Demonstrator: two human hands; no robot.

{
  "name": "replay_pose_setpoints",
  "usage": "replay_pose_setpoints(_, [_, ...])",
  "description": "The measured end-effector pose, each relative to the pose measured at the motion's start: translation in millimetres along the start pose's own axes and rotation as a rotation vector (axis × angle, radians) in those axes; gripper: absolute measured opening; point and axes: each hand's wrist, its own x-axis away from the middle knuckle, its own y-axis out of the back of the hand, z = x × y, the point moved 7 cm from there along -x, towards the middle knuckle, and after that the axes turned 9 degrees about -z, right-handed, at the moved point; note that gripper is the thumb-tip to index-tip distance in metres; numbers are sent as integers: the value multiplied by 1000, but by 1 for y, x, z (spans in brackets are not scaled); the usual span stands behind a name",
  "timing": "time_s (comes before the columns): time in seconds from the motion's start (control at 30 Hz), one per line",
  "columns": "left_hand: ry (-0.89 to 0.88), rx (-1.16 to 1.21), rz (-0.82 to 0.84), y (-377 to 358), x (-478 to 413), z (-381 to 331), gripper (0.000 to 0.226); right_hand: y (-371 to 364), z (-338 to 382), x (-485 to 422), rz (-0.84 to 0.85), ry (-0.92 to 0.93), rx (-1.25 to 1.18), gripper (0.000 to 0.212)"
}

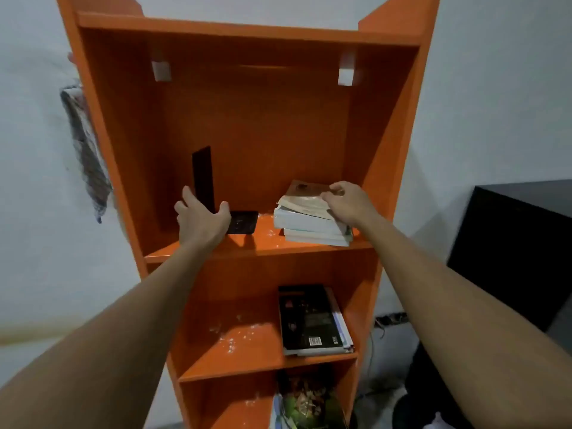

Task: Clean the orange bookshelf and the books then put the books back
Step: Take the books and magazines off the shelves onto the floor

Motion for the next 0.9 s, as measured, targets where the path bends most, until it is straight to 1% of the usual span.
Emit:
replay_pose_setpoints(0.1, [114, 46, -155, -19, -22, 17, 79, -10, -8, -41, -21, -49, 102, 73])
replay_pose_setpoints(0.2, [124, 54, -244, -36, -40, 30, 56, -22, -19, -74, 37, -165, 214, 78])
replay_pose_setpoints(0.23, [113, 40, -265, -38, -44, 34, 46, -26, -22, -83, 60, -197, 220, 74])
replay_pose_setpoints(0.3, [100, 23, -286, -40, -48, 41, 27, -40, -28, -96, 141, -232, 206, 55])
replay_pose_setpoints(0.37, [77, 20, -298, -43, -54, 46, 15, -53, -32, -111, 206, -233, 182, 47])
replay_pose_setpoints(0.47, [55, 8, -300, -45, -57, 48, 14, -65, -30, -112, 315, -225, 144, 43])
replay_pose_setpoints(0.53, [43, 28, -287, -46, -59, 50, 15, -67, -31, -112, 313, -211, 117, 43])
replay_pose_setpoints(0.67, [27, 50, -264, -47, -59, 49, 17, -57, -35, -97, 224, -286, 9, 68])
replay_pose_setpoints(0.77, [27, 55, -240, -46, -57, 48, 19, -50, -34, -78, 189, -329, -42, 94])
replay_pose_setpoints(0.83, [19, 57, -235, -43, -54, 46, 20, -45, -31, -66, 159, -331, -66, 102])
replay_pose_setpoints(0.9, [14, 59, -242, -38, -50, 42, 20, -38, -32, -53, 99, -347, -87, 106])
